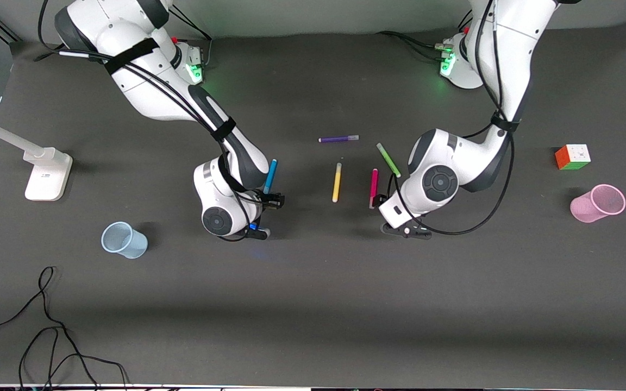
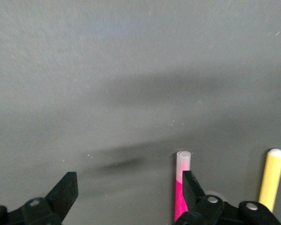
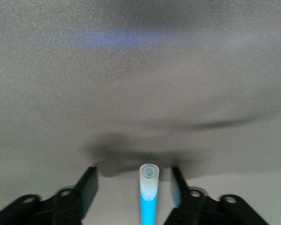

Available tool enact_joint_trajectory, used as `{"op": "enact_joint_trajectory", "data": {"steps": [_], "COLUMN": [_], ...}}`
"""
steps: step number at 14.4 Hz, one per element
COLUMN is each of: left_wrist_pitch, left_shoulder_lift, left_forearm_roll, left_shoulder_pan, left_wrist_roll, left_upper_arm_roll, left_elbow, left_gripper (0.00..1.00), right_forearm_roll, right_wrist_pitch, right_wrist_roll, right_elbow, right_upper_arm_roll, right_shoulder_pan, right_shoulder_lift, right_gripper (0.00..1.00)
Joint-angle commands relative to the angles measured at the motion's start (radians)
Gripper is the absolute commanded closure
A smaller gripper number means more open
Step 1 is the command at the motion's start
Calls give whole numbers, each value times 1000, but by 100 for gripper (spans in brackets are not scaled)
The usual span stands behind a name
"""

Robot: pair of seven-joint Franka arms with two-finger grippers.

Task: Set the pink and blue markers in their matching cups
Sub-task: 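Lift the blue marker with the right gripper while the left gripper grasps the pink marker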

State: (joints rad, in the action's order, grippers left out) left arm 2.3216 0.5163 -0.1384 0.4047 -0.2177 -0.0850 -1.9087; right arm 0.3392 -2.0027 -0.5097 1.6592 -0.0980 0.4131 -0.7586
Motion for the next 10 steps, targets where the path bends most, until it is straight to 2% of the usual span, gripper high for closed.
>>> {"op": "enact_joint_trajectory", "data": {"steps": [1,3,5,8,10], "left_wrist_pitch": [79,79,73,99,165], "left_shoulder_lift": [-84,-111,-125,-98,-78], "left_forearm_roll": [-1,-1,-1,5,17], "left_shoulder_pan": [40,71,113,202,206], "left_wrist_roll": [-19,-32,-104,-204,-203], "left_upper_arm_roll": [13,13,13,14,16], "left_elbow": [-143,-171,-190,-190,-207], "left_gripper": [1,1,0,1,3], "right_forearm_roll": [23,29,29,29,29], "right_wrist_pitch": [-22,-24,-24,-18,4], "right_wrist_roll": [-16,-16,-16,-15,-16], "right_elbow": [37,37,36,31,17], "right_upper_arm_roll": [4,4,4,4,6], "right_shoulder_pan": [6,6,6,6,3], "right_shoulder_lift": [25,25,25,25,35], "right_gripper": [69,88,100,100,100]}}
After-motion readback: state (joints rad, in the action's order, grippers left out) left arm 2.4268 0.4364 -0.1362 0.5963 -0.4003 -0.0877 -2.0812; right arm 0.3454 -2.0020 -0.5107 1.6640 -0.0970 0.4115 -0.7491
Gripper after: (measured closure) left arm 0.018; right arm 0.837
